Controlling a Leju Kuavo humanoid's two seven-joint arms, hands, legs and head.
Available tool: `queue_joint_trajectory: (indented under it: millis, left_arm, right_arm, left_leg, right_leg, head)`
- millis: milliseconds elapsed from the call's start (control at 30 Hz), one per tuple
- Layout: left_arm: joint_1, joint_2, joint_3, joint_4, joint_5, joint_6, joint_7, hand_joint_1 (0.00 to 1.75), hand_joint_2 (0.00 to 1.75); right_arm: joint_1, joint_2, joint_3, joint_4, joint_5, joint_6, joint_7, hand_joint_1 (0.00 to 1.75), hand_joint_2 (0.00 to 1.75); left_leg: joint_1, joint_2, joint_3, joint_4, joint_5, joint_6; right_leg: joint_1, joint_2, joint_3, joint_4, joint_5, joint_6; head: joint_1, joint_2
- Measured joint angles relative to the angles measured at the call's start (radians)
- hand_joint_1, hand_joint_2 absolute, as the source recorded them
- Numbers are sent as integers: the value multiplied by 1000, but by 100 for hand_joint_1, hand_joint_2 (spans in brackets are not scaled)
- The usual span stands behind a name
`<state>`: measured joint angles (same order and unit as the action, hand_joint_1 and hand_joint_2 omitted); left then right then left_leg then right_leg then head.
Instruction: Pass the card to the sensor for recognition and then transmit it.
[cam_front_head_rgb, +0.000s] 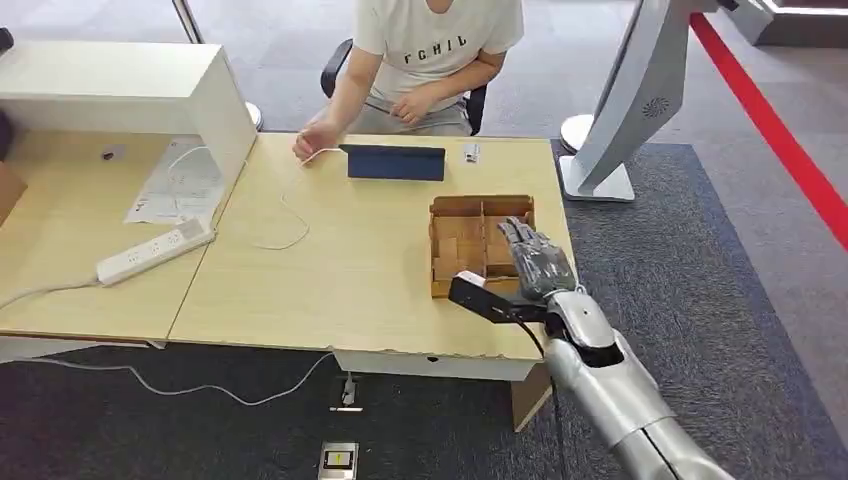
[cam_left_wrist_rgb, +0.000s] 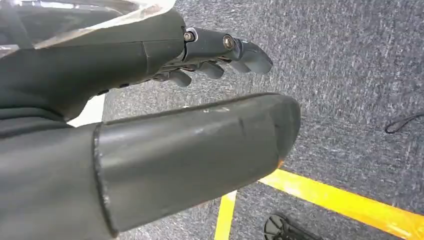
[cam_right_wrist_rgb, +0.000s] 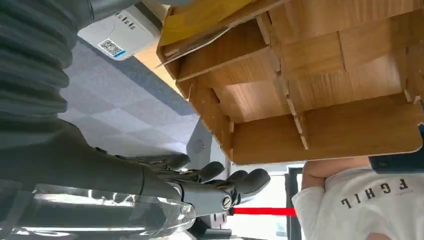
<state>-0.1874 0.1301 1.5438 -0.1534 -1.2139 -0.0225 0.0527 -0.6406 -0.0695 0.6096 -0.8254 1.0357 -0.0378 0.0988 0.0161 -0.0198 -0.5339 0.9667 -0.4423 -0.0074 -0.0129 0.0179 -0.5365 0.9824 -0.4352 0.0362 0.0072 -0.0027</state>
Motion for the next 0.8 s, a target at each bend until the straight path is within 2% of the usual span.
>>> queue_joint_trajectory:
  millis: [400, 800]
  left_arm:
    - [1, 0, 2, 0, -1, 6, 6, 0, 0]
    - [3, 0, 2, 0, 20, 27, 18, 0, 0]
  right_arm:
    - [-64, 27, 28, 202, 27, -64, -6, 0, 175]
    - [-106, 7, 40, 285, 67, -78, -18, 0, 175]
  left_leg:
    - [0, 0, 0, 0, 0, 0]
    - [0, 0, 0, 0, 0, 0]
  right_leg:
    - [0, 0, 0, 0, 0, 0]
    - [0, 0, 0, 0, 0, 0]
  head:
    - [0, 0]
    - [0, 0]
